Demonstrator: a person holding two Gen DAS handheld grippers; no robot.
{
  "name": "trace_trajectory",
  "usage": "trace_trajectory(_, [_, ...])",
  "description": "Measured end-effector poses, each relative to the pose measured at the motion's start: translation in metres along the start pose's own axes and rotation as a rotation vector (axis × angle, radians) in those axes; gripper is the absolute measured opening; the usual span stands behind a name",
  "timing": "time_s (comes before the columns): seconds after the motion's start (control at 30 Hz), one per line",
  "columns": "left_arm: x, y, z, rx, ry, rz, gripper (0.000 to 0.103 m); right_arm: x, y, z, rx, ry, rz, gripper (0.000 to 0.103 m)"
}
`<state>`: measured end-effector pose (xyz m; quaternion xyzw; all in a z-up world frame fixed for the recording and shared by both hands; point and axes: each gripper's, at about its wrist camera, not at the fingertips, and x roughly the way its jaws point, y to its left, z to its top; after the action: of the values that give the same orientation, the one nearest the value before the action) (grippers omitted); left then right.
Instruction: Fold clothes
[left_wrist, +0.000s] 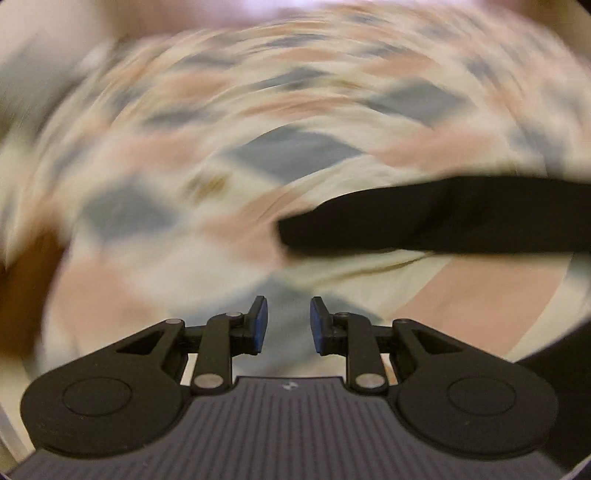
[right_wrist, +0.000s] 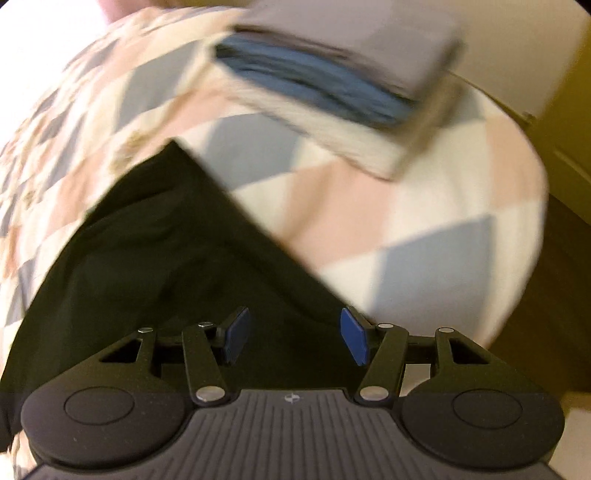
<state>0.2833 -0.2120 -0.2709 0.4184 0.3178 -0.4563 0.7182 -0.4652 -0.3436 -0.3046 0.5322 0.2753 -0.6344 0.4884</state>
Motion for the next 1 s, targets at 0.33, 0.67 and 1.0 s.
trace_trajectory(0.33, [0.108, -0.016, 0.047, 0.599, 0.037, -0.094, 0.039, 0.011, 0.115, -0.008, -0.259, 0.004, -0.012, 0.065])
trace_trajectory(0.67, [0.116, 0.036, 0.111, 0.428, -0.080, -0.177, 0.001, 0.031, 0.175, -0.028, -0.226, 0.029, -0.002, 0.068])
trace_trajectory(1.0, [0.173, 0.087, 0.165, -0.219, 0.034, -0.181, 0.033, 0.041, 0.209, -0.030, -0.182, 0.047, 0.019, 0.068])
